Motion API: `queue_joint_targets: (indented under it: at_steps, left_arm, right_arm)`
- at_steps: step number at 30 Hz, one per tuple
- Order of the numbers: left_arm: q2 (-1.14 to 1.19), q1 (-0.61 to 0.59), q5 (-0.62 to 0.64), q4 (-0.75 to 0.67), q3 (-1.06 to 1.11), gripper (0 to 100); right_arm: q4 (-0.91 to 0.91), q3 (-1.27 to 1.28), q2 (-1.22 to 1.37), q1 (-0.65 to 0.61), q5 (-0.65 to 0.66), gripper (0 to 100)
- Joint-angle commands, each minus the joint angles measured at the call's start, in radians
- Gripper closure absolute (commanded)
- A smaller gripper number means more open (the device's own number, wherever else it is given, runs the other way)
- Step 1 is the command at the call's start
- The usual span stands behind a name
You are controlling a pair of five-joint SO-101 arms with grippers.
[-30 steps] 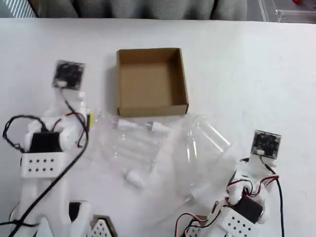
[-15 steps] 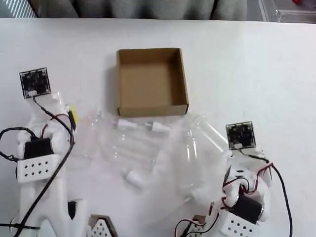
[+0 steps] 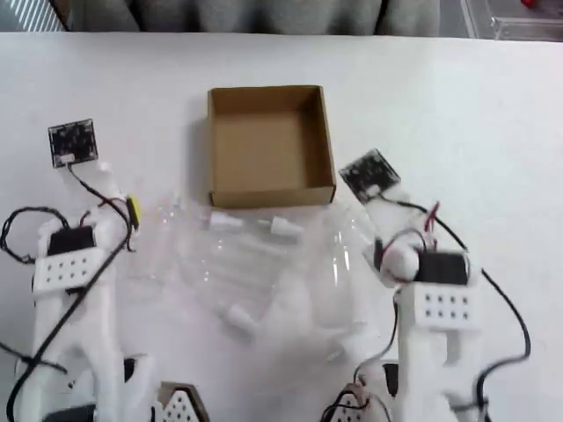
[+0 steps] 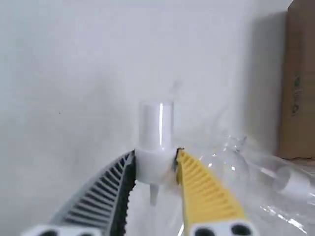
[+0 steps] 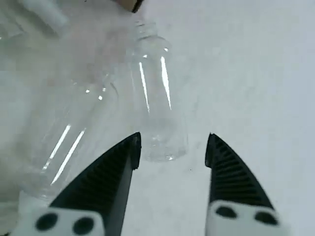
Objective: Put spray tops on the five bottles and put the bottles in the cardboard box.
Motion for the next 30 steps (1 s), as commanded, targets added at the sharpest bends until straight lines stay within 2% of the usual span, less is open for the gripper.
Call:
queue_joint_targets:
  at_steps: [1,6,12,26,28,30]
  left_arm:
    - [0.139,-0.028,0.003,-0.032,-0.144,98]
    - [0.216,-0.044,0.002,-0.032,-0.189,98]
    - [0.219,-0.044,0.0,-0.032,-0.186,98]
    - [0.222,-0.039,0.0,-0.032,-0.186,98]
    - [0.222,-0.038,0.0,-0.032,-0.186,98]
    - [0.222,-0.038,0.0,-0.032,-0.186,98]
  right_arm:
    - [0.082,-0.233,0.257,-0.073,0.084,78.9]
    - [0.035,-0.322,0.49,-0.088,0.147,77.2]
    - [0.019,-0.405,0.651,-0.088,0.236,64.7]
    - [-0.107,-0.485,0.96,-0.097,0.229,65.0]
    - [-0.107,-0.517,0.987,-0.097,0.204,68.9]
    - [-0.102,-0.565,1.009,-0.091,0.141,77.5]
